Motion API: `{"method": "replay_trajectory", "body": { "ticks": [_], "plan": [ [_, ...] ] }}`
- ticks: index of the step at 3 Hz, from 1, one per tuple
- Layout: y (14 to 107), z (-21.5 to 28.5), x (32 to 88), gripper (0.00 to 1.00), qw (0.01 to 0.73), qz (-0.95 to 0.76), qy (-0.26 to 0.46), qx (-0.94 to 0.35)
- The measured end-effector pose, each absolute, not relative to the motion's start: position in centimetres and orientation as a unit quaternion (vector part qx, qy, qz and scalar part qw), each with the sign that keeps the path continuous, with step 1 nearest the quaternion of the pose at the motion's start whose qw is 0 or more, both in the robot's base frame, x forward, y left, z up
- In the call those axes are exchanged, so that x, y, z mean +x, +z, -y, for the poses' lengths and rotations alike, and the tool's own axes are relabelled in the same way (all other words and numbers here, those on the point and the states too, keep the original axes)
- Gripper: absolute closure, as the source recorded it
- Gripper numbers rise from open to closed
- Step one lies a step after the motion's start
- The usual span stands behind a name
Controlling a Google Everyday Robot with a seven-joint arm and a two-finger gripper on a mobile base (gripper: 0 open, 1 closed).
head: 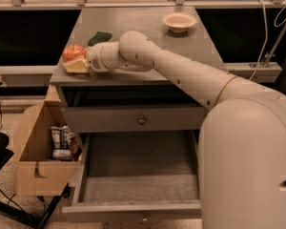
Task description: Place apple into middle drawer
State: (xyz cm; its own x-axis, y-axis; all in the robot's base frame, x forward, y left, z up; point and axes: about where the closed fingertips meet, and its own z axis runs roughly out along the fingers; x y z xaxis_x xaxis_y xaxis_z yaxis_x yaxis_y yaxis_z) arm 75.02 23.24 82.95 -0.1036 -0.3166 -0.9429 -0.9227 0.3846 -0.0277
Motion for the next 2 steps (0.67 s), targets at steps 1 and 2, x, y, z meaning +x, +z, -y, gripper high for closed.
{"method": "replay_trajectory", "body": {
  "ticks": [1, 2],
  "plan": [
    [82.99, -23.24, 75.02, 0.99, 0.487, -0.675, 0.311, -0.459],
    [83.02, -23.24, 75.02, 0.77, 0.487, -0.675, 0.311, -0.459]
  ]
}}
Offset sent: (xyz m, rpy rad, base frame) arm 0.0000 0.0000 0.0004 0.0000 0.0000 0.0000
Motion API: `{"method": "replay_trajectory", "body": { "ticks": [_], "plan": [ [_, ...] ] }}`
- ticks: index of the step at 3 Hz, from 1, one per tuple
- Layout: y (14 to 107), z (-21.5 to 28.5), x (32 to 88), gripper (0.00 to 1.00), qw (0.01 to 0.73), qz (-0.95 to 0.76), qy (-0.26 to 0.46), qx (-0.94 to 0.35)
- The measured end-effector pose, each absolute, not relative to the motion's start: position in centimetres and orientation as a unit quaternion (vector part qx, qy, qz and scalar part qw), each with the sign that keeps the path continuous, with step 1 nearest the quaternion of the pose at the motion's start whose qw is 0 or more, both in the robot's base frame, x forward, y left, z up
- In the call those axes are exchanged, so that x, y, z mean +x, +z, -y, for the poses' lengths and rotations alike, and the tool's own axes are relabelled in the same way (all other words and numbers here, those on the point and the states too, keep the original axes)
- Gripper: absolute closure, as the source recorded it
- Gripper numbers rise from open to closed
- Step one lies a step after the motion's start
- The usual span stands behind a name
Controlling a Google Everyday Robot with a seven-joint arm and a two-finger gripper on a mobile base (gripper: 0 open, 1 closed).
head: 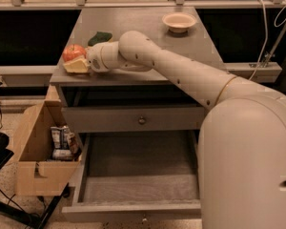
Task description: Place apple into middle drawer
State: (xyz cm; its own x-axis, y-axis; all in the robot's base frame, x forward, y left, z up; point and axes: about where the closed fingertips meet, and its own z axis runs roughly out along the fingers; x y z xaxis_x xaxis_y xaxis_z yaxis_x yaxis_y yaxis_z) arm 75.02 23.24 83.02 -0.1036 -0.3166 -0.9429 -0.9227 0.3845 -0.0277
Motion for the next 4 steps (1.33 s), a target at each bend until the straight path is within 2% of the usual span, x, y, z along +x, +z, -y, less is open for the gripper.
{"method": "replay_trajectory", "body": {
  "ticks": [3, 4],
  "plan": [
    [83.0, -23.36, 74.97, 0.08, 0.487, -0.674, 0.312, -0.46],
    [82.93, -23.53, 74.9, 0.0, 0.486, -0.674, 0.313, -0.46]
  ]
}}
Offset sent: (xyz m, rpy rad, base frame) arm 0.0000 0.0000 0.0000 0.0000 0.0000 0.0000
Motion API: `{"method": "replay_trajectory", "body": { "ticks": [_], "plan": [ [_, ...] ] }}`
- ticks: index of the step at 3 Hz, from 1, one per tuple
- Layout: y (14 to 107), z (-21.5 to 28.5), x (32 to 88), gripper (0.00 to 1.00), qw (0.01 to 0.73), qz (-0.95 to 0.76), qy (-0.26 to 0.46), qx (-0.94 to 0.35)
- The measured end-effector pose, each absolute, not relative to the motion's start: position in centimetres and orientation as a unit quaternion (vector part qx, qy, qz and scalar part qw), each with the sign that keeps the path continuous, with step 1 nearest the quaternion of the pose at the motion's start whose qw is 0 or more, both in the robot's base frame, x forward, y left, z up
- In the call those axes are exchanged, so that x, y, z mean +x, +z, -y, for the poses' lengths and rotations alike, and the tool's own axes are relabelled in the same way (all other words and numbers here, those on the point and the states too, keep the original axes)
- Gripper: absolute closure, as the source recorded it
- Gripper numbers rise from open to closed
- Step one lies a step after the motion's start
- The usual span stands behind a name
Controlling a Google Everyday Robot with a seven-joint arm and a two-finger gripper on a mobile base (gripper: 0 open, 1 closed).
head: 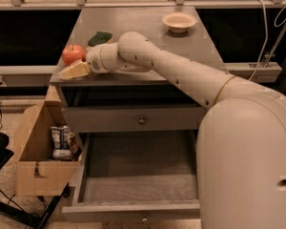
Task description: Place apple into middle drawer
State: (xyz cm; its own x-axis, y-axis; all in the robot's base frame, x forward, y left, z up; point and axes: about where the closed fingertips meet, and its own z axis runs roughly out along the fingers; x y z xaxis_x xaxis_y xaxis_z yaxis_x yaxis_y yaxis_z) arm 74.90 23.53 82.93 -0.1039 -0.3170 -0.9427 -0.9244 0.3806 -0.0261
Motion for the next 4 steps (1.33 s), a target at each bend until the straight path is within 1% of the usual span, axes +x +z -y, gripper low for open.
{"method": "replay_trajectory", "body": {
  "ticks": [1, 2, 4],
  "plan": [
    [82.9, -23.5, 74.9, 0.0, 0.486, -0.674, 0.313, -0.46],
    [82.8, -23.8, 74.8, 0.18, 0.485, -0.673, 0.314, -0.462],
    [85.8, -23.7, 75.8, 0.64, 0.479, -0.686, 0.296, -0.46]
  ]
}}
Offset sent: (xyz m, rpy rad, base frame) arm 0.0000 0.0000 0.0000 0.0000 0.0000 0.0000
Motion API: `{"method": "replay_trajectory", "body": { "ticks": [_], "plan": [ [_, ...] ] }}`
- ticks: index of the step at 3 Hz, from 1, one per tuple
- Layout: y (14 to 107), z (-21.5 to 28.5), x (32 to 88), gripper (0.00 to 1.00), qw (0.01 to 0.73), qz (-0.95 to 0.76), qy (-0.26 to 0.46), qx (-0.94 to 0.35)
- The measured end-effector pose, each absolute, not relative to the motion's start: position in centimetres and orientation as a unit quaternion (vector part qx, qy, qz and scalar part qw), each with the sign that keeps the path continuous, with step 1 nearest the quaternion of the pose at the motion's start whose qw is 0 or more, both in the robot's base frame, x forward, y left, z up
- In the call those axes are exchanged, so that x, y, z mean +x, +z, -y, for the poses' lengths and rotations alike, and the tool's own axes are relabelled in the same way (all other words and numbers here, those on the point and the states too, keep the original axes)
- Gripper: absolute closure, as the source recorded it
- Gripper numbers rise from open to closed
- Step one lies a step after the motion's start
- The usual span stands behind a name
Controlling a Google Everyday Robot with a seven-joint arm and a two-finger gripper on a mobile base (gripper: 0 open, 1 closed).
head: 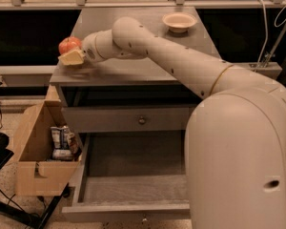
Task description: Place apple into middle drawer
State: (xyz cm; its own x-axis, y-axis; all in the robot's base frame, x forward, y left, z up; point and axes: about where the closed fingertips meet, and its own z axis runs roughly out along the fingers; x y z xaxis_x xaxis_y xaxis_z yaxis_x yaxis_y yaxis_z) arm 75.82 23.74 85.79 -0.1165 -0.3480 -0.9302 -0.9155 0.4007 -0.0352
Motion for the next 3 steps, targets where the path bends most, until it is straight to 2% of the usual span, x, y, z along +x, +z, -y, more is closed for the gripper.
{"method": "replay_trajectory", "body": {
  "ticks": [1, 2, 3],
  "plan": [
    [88.4, -22.5, 75.5, 0.88, 0.478, -0.7, 0.278, -0.451],
    [93.3, -20.1, 72.6, 1.0, 0.5, -0.709, 0.263, -0.423],
    [97.6, -17.2, 67.7, 1.0, 0.525, -0.721, 0.247, -0.379]
  ]
}}
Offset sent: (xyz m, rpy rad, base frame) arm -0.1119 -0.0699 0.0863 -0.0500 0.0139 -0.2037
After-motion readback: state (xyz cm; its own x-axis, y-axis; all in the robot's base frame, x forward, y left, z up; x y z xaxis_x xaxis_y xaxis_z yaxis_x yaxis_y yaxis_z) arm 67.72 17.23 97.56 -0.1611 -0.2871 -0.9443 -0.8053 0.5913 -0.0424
